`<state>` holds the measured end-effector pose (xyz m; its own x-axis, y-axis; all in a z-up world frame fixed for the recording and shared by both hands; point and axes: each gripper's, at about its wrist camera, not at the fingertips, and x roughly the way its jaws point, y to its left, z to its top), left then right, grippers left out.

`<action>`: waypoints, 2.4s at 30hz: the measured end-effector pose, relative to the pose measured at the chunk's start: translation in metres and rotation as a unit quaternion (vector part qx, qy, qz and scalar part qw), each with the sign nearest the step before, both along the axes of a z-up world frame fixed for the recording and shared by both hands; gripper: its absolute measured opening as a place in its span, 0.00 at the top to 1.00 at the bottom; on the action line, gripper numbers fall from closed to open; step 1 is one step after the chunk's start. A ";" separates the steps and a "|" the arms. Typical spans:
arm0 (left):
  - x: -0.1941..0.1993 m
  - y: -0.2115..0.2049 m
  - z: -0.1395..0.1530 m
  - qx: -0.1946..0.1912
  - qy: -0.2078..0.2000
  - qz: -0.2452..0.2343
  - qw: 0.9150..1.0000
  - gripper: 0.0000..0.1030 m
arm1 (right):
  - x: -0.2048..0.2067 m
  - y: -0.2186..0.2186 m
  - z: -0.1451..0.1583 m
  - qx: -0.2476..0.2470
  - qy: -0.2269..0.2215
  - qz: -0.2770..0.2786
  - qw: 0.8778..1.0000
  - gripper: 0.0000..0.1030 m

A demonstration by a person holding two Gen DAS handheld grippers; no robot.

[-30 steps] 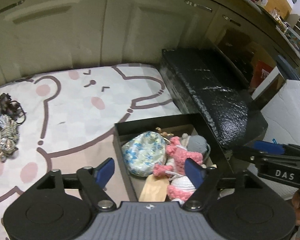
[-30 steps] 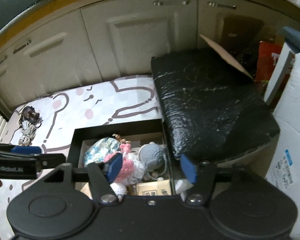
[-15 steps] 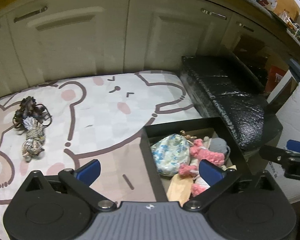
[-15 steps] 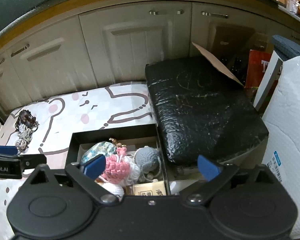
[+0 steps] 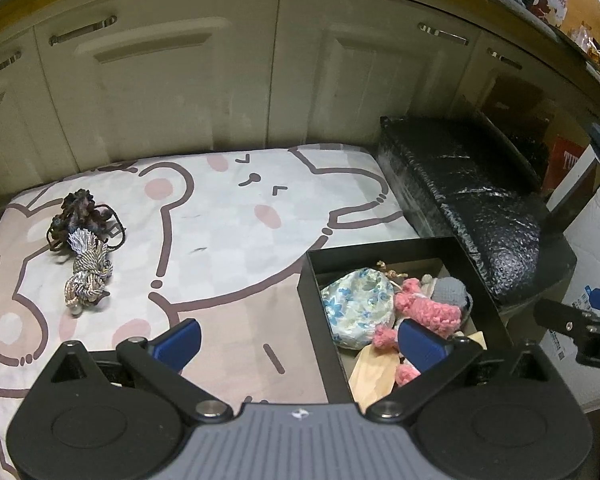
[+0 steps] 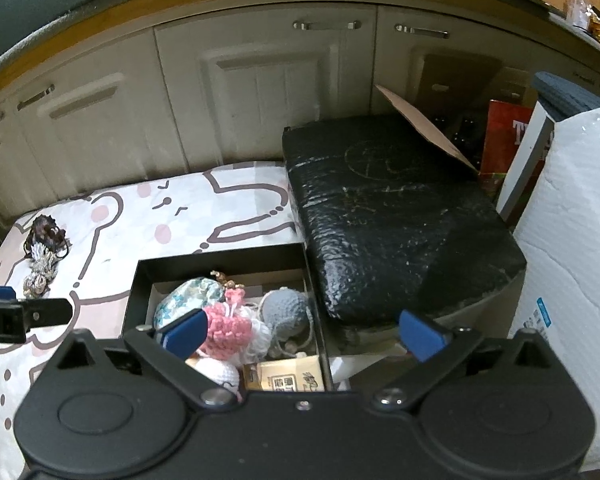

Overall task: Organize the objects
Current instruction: 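Withdraw both grippers from the box toward the yarn and rope toys on the bed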

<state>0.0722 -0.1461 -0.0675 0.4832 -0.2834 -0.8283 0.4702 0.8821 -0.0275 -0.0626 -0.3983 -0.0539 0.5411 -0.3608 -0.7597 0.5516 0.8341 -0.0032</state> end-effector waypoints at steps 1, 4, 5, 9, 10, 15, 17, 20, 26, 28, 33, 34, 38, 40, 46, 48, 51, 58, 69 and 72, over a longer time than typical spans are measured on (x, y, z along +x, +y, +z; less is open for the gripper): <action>-0.001 0.000 0.000 -0.001 0.000 0.001 1.000 0.00 | -0.001 0.000 0.000 -0.001 0.002 0.001 1.000 0.00; -0.003 0.000 0.001 -0.004 -0.001 0.004 1.000 0.00 | -0.004 0.001 -0.001 -0.005 0.004 -0.002 1.000 0.00; -0.004 0.000 0.002 -0.005 -0.001 0.004 1.000 0.00 | -0.005 0.001 -0.001 -0.006 0.005 -0.003 1.000 0.00; -0.007 0.002 0.003 -0.006 -0.006 0.005 1.000 0.00 | -0.008 0.004 0.001 -0.014 0.011 -0.003 1.000 0.00; -0.008 0.003 0.003 -0.005 -0.008 0.007 1.000 0.00 | -0.009 0.005 0.003 -0.014 0.009 -0.003 1.000 0.00; -0.005 0.013 0.005 -0.009 -0.011 0.019 1.000 0.00 | -0.011 0.009 0.010 -0.018 0.000 -0.010 1.000 0.00; -0.002 0.019 0.007 -0.008 -0.013 0.023 1.000 0.00 | -0.009 0.011 0.010 -0.021 -0.003 -0.009 1.000 0.00; 0.002 0.029 0.009 -0.007 -0.017 0.031 0.999 0.00 | -0.001 0.017 0.010 -0.021 -0.004 -0.005 1.000 0.00; 0.013 0.058 0.016 -0.004 -0.024 0.054 0.998 0.00 | 0.025 0.037 0.008 -0.019 -0.008 0.021 1.000 0.00; 0.017 0.070 0.018 -0.004 -0.028 0.066 0.997 0.00 | 0.035 0.046 0.008 -0.017 -0.012 0.032 0.999 0.00; 0.025 0.101 0.024 -0.002 -0.035 0.094 0.995 0.00 | 0.062 0.071 0.009 -0.012 -0.019 0.064 0.998 0.00; 0.026 0.107 0.025 0.000 -0.037 0.099 0.994 0.00 | 0.068 0.077 0.009 -0.010 -0.020 0.071 0.997 0.00; 0.030 0.132 0.029 0.009 -0.042 0.118 0.992 0.00 | 0.084 0.095 0.007 -0.002 -0.025 0.090 0.996 0.00; 0.031 0.144 0.031 0.012 -0.047 0.129 0.990 0.00 | 0.092 0.103 0.007 0.002 -0.029 0.098 0.995 0.00; 0.033 0.177 0.039 0.016 -0.059 0.160 0.985 0.00 | 0.106 0.123 0.008 0.003 -0.038 0.120 0.992 0.00; 0.034 0.188 0.041 0.012 -0.061 0.172 0.983 0.00 | 0.107 0.126 0.009 0.004 -0.044 0.121 0.992 0.00; 0.034 0.199 0.044 0.009 -0.066 0.183 0.981 0.00 | 0.109 0.130 0.010 0.007 -0.047 0.122 0.991 0.00; 0.036 0.210 0.049 0.007 -0.079 0.191 0.978 0.00 | 0.115 0.141 0.014 0.000 -0.058 0.131 0.990 0.00; 0.053 0.210 0.064 0.017 -0.095 0.180 0.979 0.00 | 0.142 0.159 0.020 -0.009 -0.074 0.149 0.986 0.00; 0.063 0.211 0.070 0.010 -0.112 0.168 0.979 0.00 | 0.149 0.165 0.019 -0.010 -0.079 0.159 0.984 0.00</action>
<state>0.1354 0.0649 0.0025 0.7168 -0.0610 -0.6946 0.1451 0.9874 0.0630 0.0868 -0.2335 -0.0352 0.7395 -0.1686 -0.6517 0.2584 0.9650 0.0436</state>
